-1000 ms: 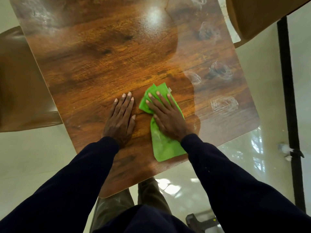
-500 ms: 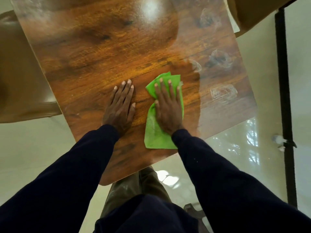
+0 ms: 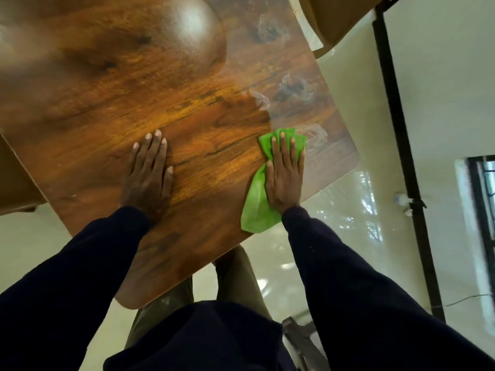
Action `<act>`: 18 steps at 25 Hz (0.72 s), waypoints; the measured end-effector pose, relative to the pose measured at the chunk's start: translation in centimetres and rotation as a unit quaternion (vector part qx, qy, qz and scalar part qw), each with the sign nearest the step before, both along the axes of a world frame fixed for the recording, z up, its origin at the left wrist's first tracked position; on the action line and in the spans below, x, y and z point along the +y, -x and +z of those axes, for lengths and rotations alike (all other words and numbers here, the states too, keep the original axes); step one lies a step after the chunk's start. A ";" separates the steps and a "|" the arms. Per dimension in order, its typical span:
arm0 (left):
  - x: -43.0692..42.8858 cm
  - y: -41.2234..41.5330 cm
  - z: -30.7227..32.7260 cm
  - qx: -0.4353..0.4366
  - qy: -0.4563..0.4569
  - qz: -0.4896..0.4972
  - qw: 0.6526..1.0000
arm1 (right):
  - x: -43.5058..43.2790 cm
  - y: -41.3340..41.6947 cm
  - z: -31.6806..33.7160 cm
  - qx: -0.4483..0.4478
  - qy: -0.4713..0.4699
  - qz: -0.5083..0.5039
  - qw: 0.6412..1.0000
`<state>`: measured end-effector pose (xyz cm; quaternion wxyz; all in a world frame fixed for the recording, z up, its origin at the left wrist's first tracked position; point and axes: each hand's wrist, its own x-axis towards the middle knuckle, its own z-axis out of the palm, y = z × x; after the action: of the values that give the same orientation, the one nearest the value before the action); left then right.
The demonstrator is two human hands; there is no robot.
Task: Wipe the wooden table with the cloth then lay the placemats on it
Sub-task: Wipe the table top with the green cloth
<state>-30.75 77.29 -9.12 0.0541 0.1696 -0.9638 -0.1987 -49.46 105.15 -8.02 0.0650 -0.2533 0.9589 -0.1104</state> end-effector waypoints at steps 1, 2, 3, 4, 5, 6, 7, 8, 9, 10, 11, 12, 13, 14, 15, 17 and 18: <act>0.0 -0.1 0.0 0.004 0.004 -0.003 1.000 | -0.9 0.9 -0.2 0.010 -0.010 -0.011 1.000; 0.0 -0.1 -0.1 0.007 0.004 -0.006 1.000 | -1.8 1.4 -0.4 0.020 -0.020 -0.010 1.000; 0.0 -0.1 -0.1 0.007 0.001 -0.001 1.000 | -2.7 1.3 -0.5 0.022 -0.023 0.007 0.999; 0.2 0.1 -0.1 0.008 -0.006 0.012 1.000 | -3.2 0.7 -0.7 0.018 -0.021 0.036 0.999; 0.8 0.6 0.0 0.012 -0.011 0.029 0.999 | -3.2 -0.5 -0.7 0.008 -0.018 0.076 0.997; 1.8 1.6 0.1 0.017 -0.014 0.040 0.999 | -2.5 -1.7 -0.7 -0.006 -0.014 0.118 0.993; 2.8 2.9 0.2 0.022 -0.015 0.041 0.999 | -1.3 -2.9 -0.5 -0.022 -0.009 0.154 0.988; 3.7 4.5 0.2 0.025 -0.016 0.037 0.999 | 0.4 -3.6 -0.5 -0.036 -0.005 0.176 0.984; 4.5 6.2 0.2 0.024 -0.020 0.038 0.999 | 2.2 -3.8 -0.4 -0.046 0.001 0.178 0.983; 5.1 7.7 0.2 0.022 -0.024 0.051 0.998 | 3.9 -3.2 -0.2 -0.048 0.005 0.164 0.985; 5.5 9.0 0.0 0.021 -0.024 0.071 0.997 | 5.3 -1.8 -0.1 -0.044 0.004 0.141 0.989; 5.7 9.8 -0.3 0.018 -0.020 0.091 0.996 | 6.3 0.0 -0.1 -0.037 -0.002 0.114 0.993; 5.8 10.1 -0.6 0.014 -0.011 0.104 0.994 | 6.7 2.0 -0.2 -0.030 -0.009 0.088 0.996; 5.9 10.2 -0.9 0.010 -0.001 0.109 0.994 | 6.4 4.0 -0.3 -0.021 -0.014 0.066 0.997; 6.0 10.2 -1.0 0.008 0.008 0.109 0.994 | 5.6 6.0 -0.4 -0.012 -0.016 0.052 0.998; 6.1 10.2 -1.2 0.008 0.017 0.109 0.994 | 2.6 9.1 -0.8 0.004 -0.023 0.054 0.998; 6.1 10.3 -1.1 0.009 0.018 0.110 0.994 | 0.9 10.1 -0.8 0.013 -0.026 0.063 0.998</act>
<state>-41.04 83.44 -10.22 0.0873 0.2716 -0.9421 -0.1760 -59.61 106.03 -8.85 0.0660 -0.3133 0.9441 -0.0778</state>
